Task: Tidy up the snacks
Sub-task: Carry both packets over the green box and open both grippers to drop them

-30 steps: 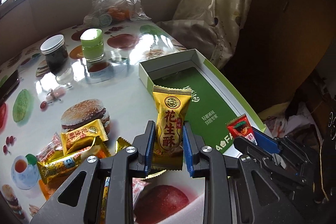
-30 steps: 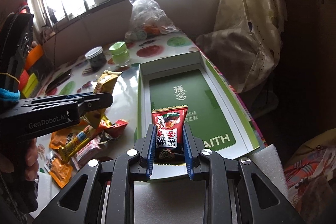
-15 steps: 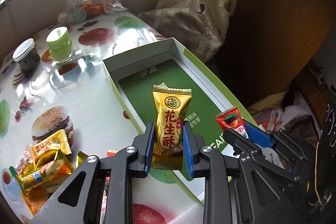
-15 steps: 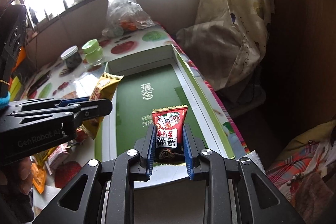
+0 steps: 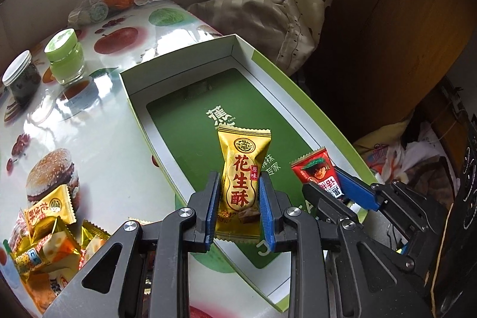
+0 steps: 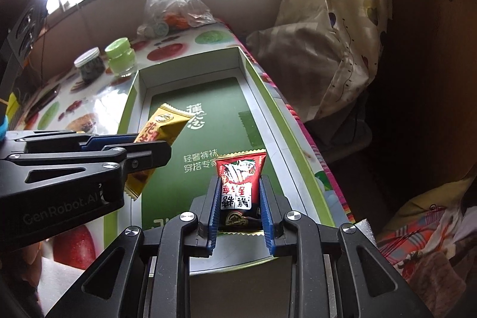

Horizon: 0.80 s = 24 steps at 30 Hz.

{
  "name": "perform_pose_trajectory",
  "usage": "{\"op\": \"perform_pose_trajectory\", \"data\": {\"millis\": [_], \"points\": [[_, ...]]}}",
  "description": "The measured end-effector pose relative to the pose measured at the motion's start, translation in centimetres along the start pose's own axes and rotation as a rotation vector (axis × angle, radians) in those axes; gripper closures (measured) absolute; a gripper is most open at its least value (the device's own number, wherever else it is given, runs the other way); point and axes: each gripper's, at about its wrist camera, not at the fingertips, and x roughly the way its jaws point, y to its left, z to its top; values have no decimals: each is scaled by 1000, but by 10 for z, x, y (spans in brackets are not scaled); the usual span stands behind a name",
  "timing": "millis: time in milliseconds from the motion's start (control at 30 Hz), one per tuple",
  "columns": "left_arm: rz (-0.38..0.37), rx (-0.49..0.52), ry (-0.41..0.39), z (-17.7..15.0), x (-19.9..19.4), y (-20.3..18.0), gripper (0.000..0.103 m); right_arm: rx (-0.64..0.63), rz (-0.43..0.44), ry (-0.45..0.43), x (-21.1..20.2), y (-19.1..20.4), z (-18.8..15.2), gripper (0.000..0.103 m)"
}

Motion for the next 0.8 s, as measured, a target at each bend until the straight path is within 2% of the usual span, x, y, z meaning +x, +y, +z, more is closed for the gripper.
{"op": "perform_pose_trajectory", "data": {"millis": [500, 800], "points": [[1, -9, 15, 0, 8, 0, 76, -22, -17, 6, 3, 2, -3, 80], [-12, -7, 20, -2, 6, 0, 76, -18, -21, -9, 3, 2, -2, 66]]}}
